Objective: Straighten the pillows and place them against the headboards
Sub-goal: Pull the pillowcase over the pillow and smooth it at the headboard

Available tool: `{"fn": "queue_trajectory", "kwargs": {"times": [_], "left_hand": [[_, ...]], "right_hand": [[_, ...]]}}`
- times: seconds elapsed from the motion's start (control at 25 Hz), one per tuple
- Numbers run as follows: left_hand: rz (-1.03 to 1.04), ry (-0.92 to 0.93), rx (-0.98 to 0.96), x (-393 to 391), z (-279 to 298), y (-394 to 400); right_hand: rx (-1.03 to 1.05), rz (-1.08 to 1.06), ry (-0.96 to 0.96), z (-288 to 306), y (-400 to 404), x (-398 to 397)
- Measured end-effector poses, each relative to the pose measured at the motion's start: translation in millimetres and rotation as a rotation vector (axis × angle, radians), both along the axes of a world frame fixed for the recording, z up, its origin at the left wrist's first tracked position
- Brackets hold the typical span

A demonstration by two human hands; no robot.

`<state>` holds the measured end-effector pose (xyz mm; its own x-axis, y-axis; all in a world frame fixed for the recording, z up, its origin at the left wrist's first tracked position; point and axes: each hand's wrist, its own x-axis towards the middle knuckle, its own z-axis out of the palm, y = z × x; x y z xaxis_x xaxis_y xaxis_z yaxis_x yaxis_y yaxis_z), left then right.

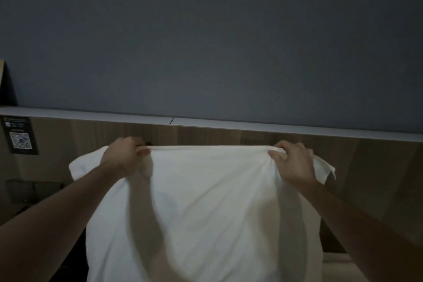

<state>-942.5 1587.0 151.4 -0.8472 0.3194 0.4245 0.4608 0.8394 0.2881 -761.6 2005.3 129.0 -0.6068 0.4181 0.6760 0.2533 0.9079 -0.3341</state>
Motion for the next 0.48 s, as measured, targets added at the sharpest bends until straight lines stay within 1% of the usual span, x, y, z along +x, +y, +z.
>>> {"fn": "queue_trajectory", "kwargs": {"times": [0.08, 0.2, 0.32, 0.4, 0.48], "left_hand": [[0.013, -0.070, -0.075, -1, -8, 7], [0.024, -0.035, -0.025, -2, -16, 0], [-0.003, 0.006, -0.019, -4, -15, -8], [-0.019, 0.067, -0.061, -4, -13, -7], [0.013, 0.086, -0.105, -4, -10, -5]], "right_hand": [[-0.013, -0.017, -0.068, -8, 14, 9], [-0.057, -0.122, -0.077, -24, 38, 39], [-0.152, -0.243, -0.190, -39, 61, 69], [-0.219, -0.234, -0.260, -43, 73, 76], [-0.227, -0.157, -0.194, -41, 78, 70]]}}
